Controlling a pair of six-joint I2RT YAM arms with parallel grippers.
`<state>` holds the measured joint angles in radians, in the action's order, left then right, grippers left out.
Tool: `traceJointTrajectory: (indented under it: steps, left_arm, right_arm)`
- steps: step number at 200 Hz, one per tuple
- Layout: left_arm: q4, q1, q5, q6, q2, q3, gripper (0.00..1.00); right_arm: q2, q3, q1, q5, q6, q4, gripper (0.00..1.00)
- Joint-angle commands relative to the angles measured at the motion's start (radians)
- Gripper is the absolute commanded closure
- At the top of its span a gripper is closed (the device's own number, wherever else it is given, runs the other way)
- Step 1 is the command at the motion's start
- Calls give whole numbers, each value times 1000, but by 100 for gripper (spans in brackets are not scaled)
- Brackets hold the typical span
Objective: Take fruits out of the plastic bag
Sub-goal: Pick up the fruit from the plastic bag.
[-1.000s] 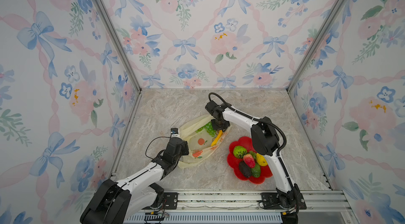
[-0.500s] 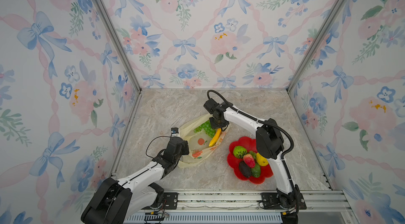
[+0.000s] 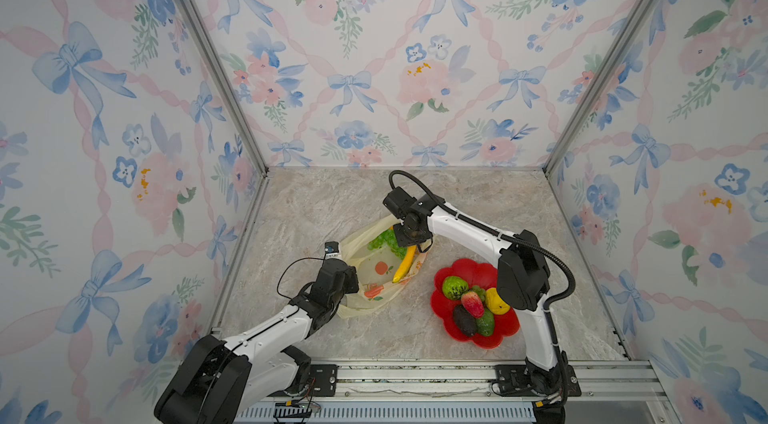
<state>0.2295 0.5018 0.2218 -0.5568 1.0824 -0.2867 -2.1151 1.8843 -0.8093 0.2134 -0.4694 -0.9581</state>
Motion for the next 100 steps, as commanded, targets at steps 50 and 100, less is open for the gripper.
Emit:
traceJointTrajectory:
  steps: [50, 100]
  left_arm:
    - [-6, 5, 11, 18, 15, -21, 96]
    - [-6, 6, 13, 21, 23, -22, 97]
  right_arm:
    - [304, -265, -25, 1, -89, -65, 78]
    - [549, -488, 3, 55, -179, -209, 79]
